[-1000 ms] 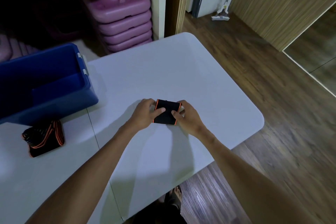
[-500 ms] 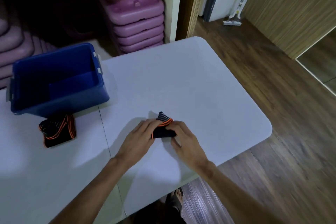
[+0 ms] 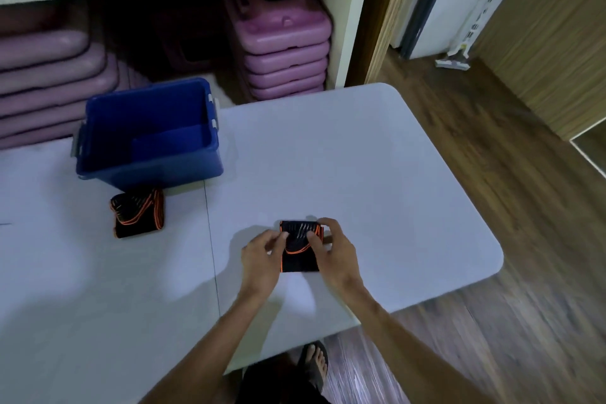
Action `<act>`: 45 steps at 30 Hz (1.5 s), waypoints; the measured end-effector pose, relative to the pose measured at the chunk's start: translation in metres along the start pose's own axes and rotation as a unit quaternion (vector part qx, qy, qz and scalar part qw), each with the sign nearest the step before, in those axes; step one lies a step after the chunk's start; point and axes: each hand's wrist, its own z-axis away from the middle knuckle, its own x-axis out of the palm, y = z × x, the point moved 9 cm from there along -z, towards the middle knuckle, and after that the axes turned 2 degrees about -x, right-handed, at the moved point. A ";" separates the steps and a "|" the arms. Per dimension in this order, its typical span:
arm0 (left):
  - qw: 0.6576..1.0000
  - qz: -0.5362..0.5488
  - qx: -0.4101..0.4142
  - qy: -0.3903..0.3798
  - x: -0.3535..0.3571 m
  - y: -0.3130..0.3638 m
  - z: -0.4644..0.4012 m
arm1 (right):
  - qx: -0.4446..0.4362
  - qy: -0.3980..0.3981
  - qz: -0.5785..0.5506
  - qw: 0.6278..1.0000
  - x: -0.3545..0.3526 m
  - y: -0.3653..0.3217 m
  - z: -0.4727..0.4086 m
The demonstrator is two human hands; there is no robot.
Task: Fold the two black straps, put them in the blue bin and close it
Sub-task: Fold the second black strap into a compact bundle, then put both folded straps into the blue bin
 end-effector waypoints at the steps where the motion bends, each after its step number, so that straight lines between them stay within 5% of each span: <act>1: 0.999 0.010 -0.037 0.022 -0.001 -0.002 -0.003 | 0.004 0.000 -0.003 1.000 0.000 0.002 0.000; 6: 0.986 0.058 -0.155 0.021 0.003 -0.022 -0.012 | 0.014 -0.025 -0.023 0.999 0.000 0.003 -0.002; 12: 0.990 0.068 -0.110 0.054 -0.045 0.008 -0.021 | -0.005 -0.048 -0.076 0.996 0.024 -0.034 -0.010; 20: 0.984 -0.051 0.032 0.168 -0.188 0.101 -0.071 | -0.162 -0.055 -0.084 0.982 0.089 -0.195 -0.062; 27: 0.976 -0.097 0.027 0.192 -0.299 0.110 -0.173 | -0.204 -0.044 -0.041 0.977 0.186 -0.299 -0.133; 37: 0.979 -0.152 -0.107 0.082 -0.277 0.025 -0.265 | -0.061 -0.097 0.044 0.992 0.280 -0.233 -0.213; 45: 0.963 -0.252 -0.088 0.026 -0.264 0.025 -0.268 | -0.012 -0.136 0.052 0.989 0.317 -0.214 -0.234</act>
